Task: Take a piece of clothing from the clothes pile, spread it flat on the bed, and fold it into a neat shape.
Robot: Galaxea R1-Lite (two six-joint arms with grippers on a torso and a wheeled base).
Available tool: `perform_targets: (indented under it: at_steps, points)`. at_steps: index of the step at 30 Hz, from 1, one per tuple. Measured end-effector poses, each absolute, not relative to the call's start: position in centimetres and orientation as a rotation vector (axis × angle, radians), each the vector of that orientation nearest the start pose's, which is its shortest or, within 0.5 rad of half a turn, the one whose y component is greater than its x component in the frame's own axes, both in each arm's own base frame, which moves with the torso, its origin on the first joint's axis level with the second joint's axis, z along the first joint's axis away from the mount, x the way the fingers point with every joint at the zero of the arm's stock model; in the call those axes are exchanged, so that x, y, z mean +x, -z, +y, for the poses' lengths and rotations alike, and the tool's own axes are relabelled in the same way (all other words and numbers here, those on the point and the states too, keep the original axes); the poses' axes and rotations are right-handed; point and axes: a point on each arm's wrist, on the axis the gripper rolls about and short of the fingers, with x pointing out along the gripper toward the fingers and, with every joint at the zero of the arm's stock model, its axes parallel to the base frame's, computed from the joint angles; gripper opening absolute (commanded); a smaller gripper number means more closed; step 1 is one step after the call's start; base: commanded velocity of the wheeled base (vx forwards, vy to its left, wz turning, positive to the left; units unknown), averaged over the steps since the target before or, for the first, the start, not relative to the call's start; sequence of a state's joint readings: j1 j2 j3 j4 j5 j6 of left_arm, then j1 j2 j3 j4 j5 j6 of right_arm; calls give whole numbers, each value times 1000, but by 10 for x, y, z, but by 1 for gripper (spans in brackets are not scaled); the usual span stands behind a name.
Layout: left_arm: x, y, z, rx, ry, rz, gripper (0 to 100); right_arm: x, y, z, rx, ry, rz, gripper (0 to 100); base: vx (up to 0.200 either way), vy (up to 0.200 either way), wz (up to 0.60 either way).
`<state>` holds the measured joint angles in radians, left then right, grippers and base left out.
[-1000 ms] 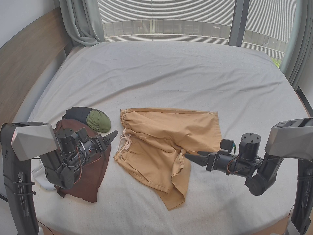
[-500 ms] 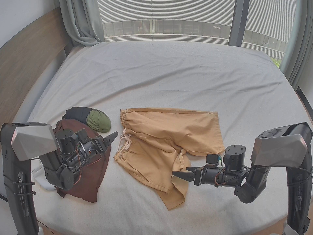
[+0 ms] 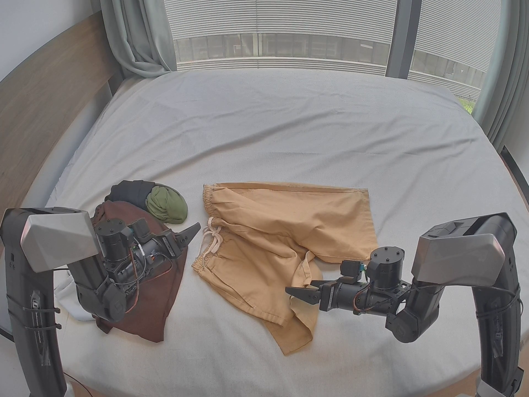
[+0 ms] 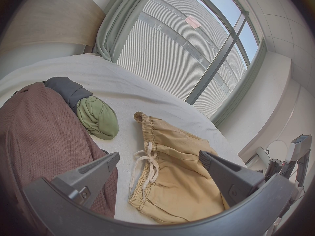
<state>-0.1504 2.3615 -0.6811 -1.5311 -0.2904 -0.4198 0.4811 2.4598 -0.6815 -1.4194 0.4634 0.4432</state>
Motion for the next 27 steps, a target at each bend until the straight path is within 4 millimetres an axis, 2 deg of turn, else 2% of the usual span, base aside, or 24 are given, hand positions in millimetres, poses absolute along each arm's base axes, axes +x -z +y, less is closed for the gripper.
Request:
perform_targets:
  at_steps: [10,11,23,27]
  points:
    - [365,-12,-62,-423,402,241,100,321,34,179,402,-834,562,100,0,0,0]
    - [365,-12,-62,-424,402,241,100,322,34,179,402,-831,560,0,0,0,0]
    - [366,-9,-62,-426,402,246,100,328,42,176,400,-791,550,0,0,0,0]
    - [366,-7,-62,-426,401,250,100,329,42,170,401,-779,528,0,0,0,0]
